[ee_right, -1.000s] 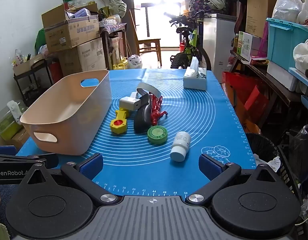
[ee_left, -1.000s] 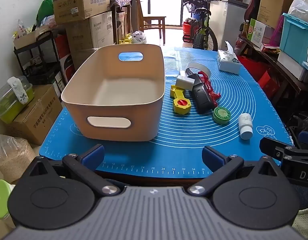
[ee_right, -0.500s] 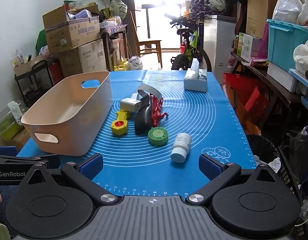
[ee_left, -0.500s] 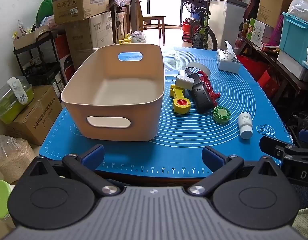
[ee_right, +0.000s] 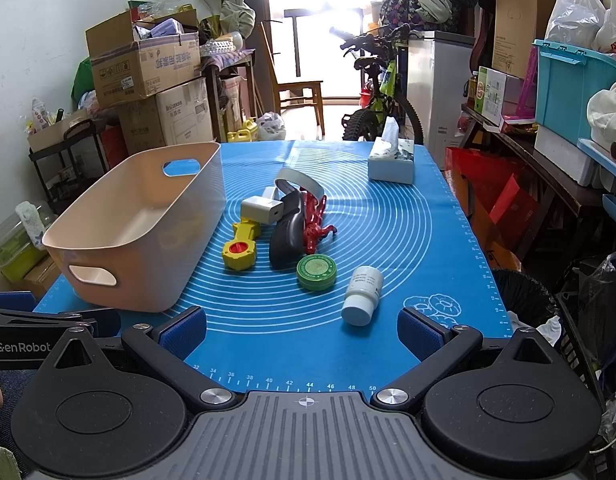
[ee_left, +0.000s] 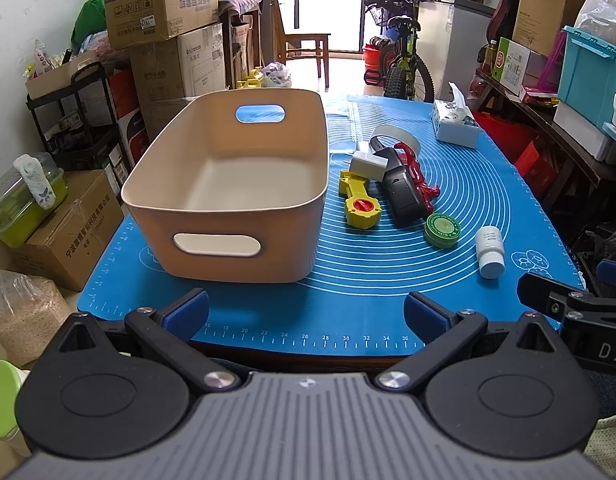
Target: Organize rigid objects
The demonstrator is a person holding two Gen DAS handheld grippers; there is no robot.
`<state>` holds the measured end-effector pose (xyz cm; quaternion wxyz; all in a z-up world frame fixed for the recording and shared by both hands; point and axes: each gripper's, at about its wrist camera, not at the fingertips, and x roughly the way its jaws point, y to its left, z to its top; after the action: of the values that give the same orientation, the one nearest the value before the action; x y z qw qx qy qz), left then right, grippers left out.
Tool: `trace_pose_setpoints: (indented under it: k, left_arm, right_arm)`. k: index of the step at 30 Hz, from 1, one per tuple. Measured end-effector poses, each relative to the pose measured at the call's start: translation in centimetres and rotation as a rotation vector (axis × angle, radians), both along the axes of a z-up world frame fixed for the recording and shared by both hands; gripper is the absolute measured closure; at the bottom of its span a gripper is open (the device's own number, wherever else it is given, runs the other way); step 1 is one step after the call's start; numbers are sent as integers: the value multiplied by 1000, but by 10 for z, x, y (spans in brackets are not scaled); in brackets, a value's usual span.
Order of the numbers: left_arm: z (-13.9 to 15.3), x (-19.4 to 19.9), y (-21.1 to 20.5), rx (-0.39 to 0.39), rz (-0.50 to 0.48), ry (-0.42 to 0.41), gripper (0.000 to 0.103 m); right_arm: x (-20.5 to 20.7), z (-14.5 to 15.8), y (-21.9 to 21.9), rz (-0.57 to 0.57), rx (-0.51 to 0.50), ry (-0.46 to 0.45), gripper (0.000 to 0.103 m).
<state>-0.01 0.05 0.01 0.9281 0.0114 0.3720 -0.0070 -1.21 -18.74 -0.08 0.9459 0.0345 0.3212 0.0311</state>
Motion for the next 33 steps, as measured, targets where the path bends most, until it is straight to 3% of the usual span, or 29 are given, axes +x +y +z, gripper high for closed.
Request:
trace_pose_setpoints:
  k: [33]
  left_arm:
    - [0, 2, -6, -1, -7, -3, 1]
  right_arm:
    - [0, -1, 3, 2, -3, 0, 2]
